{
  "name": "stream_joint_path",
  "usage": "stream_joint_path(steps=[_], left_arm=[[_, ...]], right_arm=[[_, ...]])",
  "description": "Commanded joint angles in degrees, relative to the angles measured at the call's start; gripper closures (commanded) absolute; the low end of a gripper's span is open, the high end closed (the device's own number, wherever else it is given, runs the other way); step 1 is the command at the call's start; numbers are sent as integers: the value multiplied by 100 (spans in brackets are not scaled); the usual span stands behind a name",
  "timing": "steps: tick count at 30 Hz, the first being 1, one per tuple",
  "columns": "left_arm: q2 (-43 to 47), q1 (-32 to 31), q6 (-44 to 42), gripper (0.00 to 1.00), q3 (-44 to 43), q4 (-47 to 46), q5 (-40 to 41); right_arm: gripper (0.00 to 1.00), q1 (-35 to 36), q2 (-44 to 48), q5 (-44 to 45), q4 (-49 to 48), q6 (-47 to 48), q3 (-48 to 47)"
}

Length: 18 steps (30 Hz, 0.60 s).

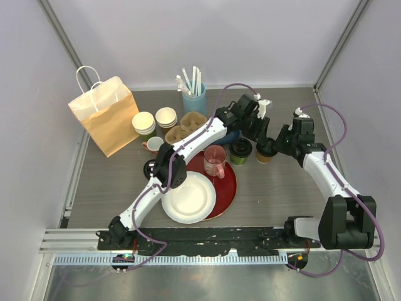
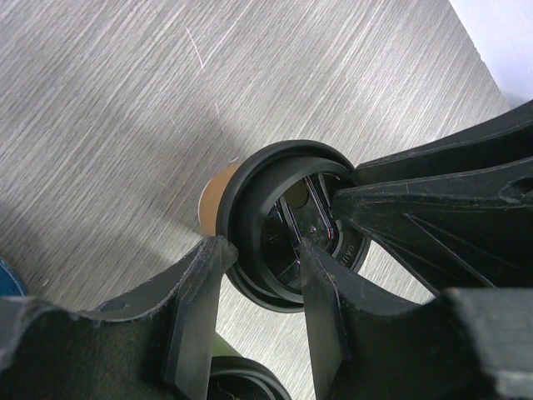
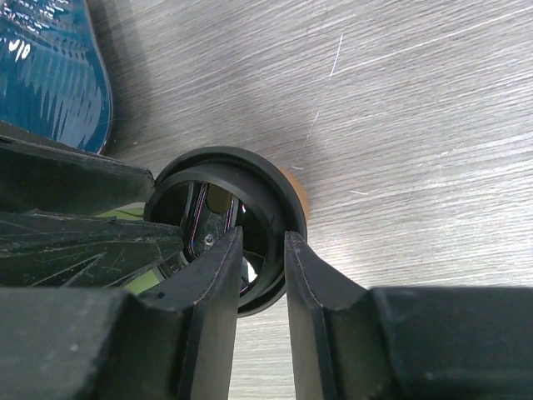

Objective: Pack the takeout coffee

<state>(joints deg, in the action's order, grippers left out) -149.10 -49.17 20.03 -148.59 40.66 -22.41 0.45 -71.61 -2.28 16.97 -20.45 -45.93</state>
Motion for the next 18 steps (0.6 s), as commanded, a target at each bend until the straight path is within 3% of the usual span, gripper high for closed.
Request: stream_joint_path(steps=[1, 9, 14, 15, 18], left_arm=[[21, -111, -236, 54, -257, 398, -70], [214, -93, -483, 52, -565, 451, 79], [276, -93, -684, 50, -758, 521, 0], [302, -84, -702, 51, -846, 582, -17], [390, -93, -685, 87, -917, 601, -140]], right_arm=[[66, 69, -98, -176, 491, 207, -556], [56, 69, -178, 0, 781, 427, -1119], [55, 78, -169, 9, 965, 638, -1532], [70, 78, -151, -44, 992, 699, -1637], [99, 87, 33, -429, 905, 788, -1647]])
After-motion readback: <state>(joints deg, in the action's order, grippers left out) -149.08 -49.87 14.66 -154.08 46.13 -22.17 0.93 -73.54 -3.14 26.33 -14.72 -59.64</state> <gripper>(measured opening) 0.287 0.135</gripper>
